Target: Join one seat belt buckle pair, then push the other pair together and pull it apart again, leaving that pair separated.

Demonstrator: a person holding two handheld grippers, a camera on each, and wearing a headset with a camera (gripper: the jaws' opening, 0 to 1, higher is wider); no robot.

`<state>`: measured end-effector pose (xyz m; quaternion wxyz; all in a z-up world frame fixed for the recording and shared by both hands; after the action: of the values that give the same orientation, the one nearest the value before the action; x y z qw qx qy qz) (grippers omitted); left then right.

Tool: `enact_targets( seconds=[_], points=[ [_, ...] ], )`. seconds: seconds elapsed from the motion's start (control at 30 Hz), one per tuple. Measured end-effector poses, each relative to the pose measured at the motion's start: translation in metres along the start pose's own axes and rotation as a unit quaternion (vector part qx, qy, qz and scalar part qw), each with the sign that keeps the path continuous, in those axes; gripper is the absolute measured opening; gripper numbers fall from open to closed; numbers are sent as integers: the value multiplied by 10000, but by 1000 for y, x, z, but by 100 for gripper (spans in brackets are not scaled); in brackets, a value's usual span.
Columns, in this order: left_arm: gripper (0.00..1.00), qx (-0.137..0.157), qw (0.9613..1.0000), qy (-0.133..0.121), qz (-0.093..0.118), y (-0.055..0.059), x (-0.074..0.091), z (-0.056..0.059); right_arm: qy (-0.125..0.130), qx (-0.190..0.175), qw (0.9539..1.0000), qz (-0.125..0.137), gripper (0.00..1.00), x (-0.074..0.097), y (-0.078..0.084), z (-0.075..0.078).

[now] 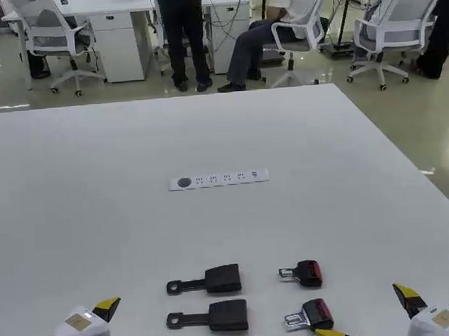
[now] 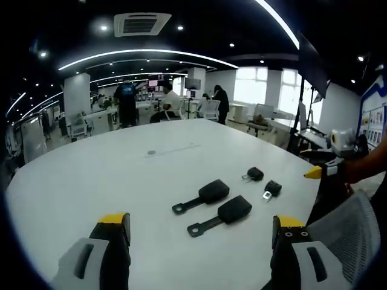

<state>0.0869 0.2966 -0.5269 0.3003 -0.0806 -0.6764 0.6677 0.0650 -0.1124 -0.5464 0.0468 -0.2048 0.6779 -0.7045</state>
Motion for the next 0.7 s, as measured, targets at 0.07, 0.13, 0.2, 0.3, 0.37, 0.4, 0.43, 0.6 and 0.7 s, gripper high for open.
enact_targets(
  seconds=[0.07, 0.13, 0.2, 0.3, 0.37, 0.4, 0.43, 0.6, 0.7],
  points=[
    [97, -72, 10000, 6, -31, 0, 2, -2, -4, 26, 10000, -7, 99, 1, 1, 0],
    [97, -42, 10000, -21, -38, 0, 5, -7, 15, 7, 10000, -14, 99, 2, 1, -1],
    [97, -49, 10000, -41, -24, 0, 6, -11, 27, 43, 10000, -30, 99, 3, 1, 0],
    [97, -57, 10000, -44, -11, -2, 5, -12, 18, 107, 9999, -47, 99, 5, 0, -2],
    [97, -85, 10000, -39, -2, -1, 5, -13, 21, 81, 10000, -7, 99, 5, 0, -1],
    [97, -80, 10000, -29, -5, -1, 5, -13, 35, 77, 10000, -6, 99, 5, 0, 0],
    [97, -70, 10000, -17, -3, -1, 5, -13, 42, 58, 10000, -8, 99, 5, 0, -1],
    [97, -68, 10000, 26, 8, -2, 2, -12, 36, 57, 10000, -5, 99, 6, 0, -4],
    [97, -71, 10000, 50, 26, -4, 1, -10, 70, 38, 10000, -18, 99, 7, 1, -6]
  ],
)
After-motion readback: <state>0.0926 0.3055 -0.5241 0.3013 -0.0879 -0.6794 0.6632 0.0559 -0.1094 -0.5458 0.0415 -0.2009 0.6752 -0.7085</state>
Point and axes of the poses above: the centre of the closed fingertips' face, and the gripper's own axes: x roughly backward along the fingers, z roughly to its right, y roughly out of its underside, the point moved 6 cm from there along x, roughly backward along the fingers, and after that the axes turned 12 degrees about z, right-handed, at the moved point
